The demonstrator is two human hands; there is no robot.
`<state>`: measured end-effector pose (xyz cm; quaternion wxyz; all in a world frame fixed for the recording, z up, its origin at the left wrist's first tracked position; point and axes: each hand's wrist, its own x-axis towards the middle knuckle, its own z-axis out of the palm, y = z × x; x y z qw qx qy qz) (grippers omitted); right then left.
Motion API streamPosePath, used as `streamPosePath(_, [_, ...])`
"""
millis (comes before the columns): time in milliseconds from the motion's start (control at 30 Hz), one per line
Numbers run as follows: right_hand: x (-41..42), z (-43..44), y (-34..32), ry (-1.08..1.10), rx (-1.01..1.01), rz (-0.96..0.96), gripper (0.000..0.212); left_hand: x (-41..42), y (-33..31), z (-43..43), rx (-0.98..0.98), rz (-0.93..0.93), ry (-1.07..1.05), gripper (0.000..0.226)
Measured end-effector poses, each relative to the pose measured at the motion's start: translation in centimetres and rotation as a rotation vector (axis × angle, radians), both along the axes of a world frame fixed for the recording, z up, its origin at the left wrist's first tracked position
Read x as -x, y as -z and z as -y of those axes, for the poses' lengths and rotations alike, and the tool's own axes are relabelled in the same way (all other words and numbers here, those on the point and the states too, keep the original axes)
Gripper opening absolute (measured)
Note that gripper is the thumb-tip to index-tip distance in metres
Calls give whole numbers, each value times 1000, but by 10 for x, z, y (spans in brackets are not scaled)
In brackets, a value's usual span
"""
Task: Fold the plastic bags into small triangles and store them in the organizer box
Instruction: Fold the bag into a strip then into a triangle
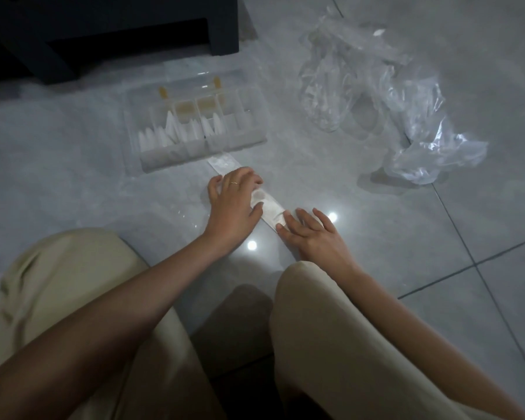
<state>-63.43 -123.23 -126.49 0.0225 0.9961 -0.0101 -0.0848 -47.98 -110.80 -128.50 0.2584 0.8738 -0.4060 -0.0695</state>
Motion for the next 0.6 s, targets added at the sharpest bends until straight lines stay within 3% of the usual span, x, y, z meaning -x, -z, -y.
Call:
streamPosePath(133, [-1, -2, 0, -7, 16, 40, 46, 13, 1, -9, -211, 337, 455, 57])
streamPosePath(200, [-2, -1, 1, -28, 22, 81, 40, 18, 6, -22, -323, 377, 578, 68])
streamPosePath(367, [0, 2, 6, -43, 23, 147, 36, 7, 12, -33, -449, 336, 535, 82])
streamPosePath(467, [0, 1, 5, -47, 14, 153, 49, -1, 7, -33, -479, 296, 493, 84])
streamPosePath(600, [1, 11, 7, -103, -40, 261, 28, -1, 5, -35, -488, 281, 484, 86])
